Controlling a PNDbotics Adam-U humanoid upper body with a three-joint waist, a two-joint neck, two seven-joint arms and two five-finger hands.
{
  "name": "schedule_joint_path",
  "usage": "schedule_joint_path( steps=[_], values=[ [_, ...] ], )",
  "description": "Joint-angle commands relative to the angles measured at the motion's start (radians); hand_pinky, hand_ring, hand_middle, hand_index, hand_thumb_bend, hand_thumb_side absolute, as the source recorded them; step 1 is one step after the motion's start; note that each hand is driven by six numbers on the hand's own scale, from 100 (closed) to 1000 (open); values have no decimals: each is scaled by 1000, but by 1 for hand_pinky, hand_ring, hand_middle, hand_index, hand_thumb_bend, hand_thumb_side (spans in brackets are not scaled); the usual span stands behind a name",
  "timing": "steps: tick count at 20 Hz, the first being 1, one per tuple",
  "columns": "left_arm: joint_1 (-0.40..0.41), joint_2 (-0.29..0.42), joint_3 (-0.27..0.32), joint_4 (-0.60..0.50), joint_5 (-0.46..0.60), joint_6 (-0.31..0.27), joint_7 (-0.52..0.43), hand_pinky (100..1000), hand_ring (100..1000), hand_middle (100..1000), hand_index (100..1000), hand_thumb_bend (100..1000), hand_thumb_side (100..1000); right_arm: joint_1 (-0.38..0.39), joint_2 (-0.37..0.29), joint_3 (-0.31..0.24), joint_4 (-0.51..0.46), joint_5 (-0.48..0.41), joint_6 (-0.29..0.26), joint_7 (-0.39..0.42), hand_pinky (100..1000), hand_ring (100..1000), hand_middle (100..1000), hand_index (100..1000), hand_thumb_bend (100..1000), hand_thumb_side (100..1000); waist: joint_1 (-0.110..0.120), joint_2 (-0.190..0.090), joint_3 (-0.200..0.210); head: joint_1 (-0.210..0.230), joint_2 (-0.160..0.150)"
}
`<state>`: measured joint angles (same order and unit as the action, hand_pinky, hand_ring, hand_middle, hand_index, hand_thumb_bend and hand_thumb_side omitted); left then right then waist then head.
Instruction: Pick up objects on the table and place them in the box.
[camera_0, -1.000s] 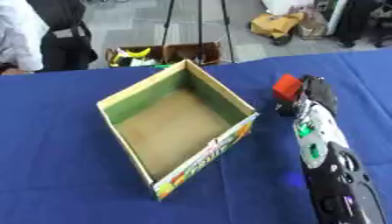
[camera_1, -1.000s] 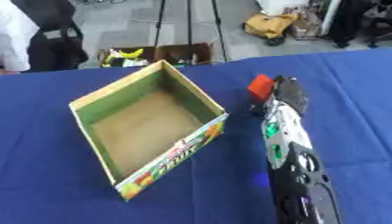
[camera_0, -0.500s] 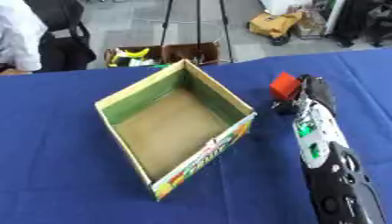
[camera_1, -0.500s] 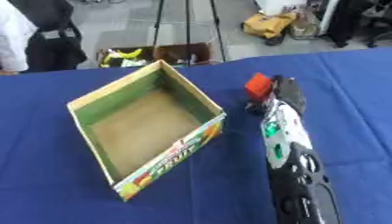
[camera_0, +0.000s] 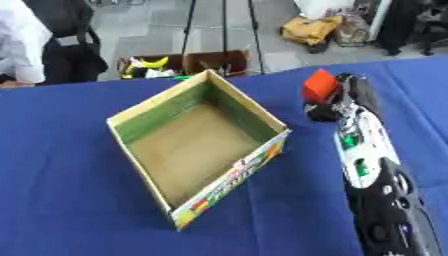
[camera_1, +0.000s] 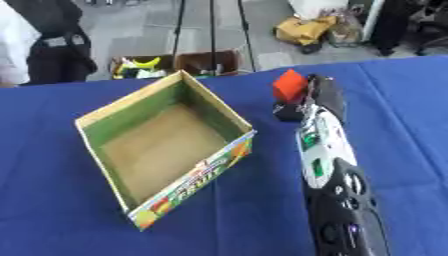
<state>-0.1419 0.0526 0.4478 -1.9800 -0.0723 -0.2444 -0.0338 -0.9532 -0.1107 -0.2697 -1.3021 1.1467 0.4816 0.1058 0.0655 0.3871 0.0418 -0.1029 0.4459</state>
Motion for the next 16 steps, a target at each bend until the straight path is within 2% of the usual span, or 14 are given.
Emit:
schedule_joint_path(
  steps=[1,6,16],
  values=[
    [-3,22,2,-20,-2,5,0,434,580,656,915,504,913,-31,-9,16,-59,-28,-12,1,184,408,353,486,249,226,-2,-28,-1,-1,-7],
    [-4,25,2,-20,-2,6,0,434,581,656,915,502,912,-43,-12,43,-110,-79,-28,23,169,396,339,478,253,262,-5,-31,-2,-1,-6],
    [-5,30,2,-20,-1,10,1,434,581,656,915,499,910,-77,-15,145,-237,-223,-88,31,148,375,311,465,231,328,-13,-37,2,-1,-4]
  ],
)
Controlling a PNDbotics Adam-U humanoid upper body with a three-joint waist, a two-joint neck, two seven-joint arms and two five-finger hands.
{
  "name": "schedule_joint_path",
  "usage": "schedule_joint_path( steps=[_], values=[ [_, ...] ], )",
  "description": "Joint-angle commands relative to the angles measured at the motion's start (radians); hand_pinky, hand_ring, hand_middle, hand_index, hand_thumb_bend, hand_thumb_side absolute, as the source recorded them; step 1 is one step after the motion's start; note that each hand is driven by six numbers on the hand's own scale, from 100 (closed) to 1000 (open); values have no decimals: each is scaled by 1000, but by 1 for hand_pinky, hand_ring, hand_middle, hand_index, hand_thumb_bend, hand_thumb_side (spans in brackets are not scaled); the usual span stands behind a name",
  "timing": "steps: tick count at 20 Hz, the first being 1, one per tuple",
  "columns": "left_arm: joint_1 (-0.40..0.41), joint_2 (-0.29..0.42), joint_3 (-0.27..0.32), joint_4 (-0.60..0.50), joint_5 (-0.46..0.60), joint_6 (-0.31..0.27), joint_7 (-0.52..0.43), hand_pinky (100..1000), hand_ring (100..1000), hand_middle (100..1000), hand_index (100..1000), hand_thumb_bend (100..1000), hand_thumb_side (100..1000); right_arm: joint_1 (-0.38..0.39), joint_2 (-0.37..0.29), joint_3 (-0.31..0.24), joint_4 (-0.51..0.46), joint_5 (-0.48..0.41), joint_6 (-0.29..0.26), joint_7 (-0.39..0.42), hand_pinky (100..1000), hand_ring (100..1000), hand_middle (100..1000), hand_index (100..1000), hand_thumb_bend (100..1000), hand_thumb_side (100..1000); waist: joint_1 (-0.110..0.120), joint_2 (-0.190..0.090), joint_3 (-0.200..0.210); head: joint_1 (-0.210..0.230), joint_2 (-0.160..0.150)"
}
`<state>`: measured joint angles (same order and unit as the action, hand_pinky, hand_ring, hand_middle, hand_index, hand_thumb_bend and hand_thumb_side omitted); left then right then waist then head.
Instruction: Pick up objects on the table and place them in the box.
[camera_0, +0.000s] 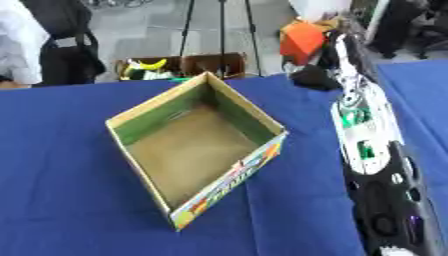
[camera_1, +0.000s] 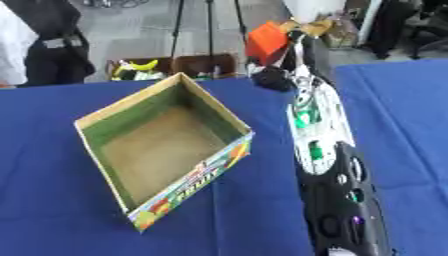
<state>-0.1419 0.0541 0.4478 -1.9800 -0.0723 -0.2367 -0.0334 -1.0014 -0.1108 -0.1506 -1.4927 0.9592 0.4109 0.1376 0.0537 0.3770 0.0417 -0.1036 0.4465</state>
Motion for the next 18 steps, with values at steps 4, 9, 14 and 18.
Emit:
schedule_joint_path(
  steps=[4,9,14,18],
  values=[
    [-7,31,2,-20,0,4,1,434,582,657,915,497,910,-42,-15,69,-65,-87,-44,13,147,375,310,462,222,332,-4,-29,4,3,-5],
    [-9,33,1,-20,1,5,1,434,581,656,915,496,909,-62,-22,127,-65,-136,-88,36,146,376,311,458,212,335,-8,-30,8,7,-7],
    [-11,35,0,-20,2,6,0,434,581,656,915,495,909,-79,-22,172,-52,-165,-128,54,147,378,311,456,208,328,-10,-29,8,9,-7],
    [-11,35,-1,-20,2,6,0,434,581,656,915,495,909,-86,-19,198,-32,-163,-156,65,147,380,312,454,201,315,-10,-30,12,11,-5]
  ],
)
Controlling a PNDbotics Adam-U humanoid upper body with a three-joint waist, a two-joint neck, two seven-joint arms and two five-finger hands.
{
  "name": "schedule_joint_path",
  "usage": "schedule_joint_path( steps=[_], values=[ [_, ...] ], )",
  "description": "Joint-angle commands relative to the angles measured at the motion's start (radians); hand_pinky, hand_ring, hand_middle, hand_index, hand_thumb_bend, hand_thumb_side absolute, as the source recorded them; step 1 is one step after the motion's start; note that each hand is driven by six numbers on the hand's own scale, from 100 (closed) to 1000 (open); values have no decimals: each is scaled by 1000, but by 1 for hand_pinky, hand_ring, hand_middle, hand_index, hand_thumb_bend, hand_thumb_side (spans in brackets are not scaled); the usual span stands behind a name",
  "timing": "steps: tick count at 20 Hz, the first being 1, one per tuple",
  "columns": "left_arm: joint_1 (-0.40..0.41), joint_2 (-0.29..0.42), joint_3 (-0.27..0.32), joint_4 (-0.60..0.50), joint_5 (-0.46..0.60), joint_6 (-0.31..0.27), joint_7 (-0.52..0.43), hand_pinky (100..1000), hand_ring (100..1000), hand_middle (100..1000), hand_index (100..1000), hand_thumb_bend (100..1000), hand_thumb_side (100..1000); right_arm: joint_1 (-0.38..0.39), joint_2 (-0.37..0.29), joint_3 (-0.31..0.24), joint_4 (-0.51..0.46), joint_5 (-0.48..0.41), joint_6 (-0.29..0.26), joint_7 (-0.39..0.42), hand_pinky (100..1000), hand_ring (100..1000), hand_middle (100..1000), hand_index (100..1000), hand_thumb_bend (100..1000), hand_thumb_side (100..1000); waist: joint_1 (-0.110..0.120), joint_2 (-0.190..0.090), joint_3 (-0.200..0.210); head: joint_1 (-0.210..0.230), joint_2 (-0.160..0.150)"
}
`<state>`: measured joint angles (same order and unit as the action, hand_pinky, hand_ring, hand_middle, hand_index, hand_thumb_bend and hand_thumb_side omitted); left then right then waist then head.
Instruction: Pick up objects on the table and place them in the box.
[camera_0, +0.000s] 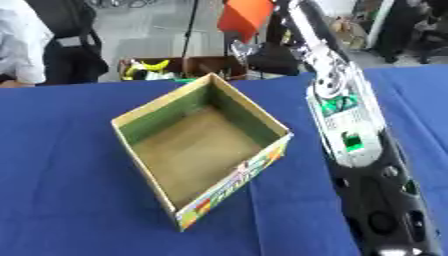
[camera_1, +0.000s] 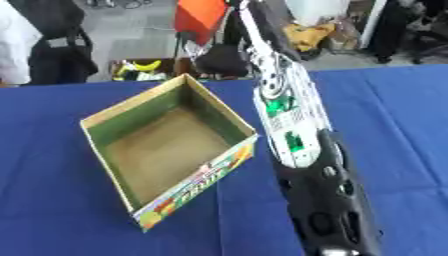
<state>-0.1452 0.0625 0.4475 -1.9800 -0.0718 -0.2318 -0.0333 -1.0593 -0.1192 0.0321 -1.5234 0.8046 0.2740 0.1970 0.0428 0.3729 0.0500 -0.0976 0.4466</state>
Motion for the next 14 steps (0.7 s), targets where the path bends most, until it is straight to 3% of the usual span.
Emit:
schedule_joint_path(
  steps=[1,14],
  values=[
    [-7,26,-1,-20,2,1,-1,434,581,656,915,494,908,-30,-9,27,8,-4,-29,12,147,382,313,453,200,305,1,-26,5,6,-4],
    [-8,26,0,-20,2,1,0,434,581,656,914,494,907,-21,8,106,133,118,-161,34,152,393,323,446,157,246,0,-24,8,6,4]
  ],
)
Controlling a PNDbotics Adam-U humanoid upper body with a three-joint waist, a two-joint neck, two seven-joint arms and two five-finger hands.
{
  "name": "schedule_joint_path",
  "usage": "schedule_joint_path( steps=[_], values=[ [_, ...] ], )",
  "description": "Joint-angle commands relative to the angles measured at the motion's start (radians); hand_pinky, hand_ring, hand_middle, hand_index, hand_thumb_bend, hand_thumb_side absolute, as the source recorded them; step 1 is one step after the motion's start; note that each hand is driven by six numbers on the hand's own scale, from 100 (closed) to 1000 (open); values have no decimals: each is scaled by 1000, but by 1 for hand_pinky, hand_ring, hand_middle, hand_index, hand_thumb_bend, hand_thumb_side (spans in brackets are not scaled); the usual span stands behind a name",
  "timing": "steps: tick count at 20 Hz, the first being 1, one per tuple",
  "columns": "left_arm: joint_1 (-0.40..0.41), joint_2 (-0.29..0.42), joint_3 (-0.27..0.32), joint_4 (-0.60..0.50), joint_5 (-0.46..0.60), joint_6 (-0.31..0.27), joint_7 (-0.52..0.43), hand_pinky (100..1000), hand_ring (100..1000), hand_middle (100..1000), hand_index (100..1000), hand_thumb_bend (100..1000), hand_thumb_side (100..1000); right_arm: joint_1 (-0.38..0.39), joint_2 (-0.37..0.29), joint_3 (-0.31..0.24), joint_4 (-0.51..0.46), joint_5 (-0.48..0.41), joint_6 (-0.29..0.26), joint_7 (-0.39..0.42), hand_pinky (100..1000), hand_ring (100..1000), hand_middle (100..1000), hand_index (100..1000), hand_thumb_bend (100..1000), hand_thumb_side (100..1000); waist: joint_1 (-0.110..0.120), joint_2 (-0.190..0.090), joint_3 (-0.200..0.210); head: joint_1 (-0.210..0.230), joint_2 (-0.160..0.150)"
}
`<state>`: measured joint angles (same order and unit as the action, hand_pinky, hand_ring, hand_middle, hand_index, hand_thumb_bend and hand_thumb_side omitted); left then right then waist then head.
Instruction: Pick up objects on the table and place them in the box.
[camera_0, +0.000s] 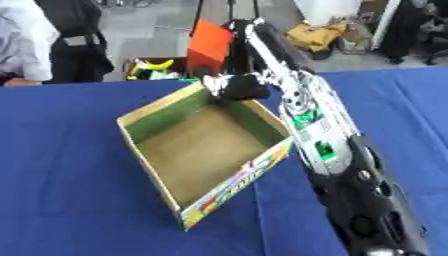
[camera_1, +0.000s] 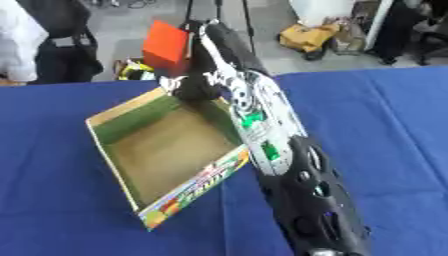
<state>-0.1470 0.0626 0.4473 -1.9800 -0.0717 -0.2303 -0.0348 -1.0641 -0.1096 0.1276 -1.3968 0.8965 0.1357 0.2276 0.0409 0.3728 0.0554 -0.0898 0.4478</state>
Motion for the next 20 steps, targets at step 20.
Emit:
schedule_joint_path(
  steps=[20],
  values=[
    [-6,21,-2,-20,0,-1,-2,434,580,656,914,495,904,-43,45,120,203,259,-211,15,212,462,371,426,100,164,2,-20,6,-11,0]
  ],
)
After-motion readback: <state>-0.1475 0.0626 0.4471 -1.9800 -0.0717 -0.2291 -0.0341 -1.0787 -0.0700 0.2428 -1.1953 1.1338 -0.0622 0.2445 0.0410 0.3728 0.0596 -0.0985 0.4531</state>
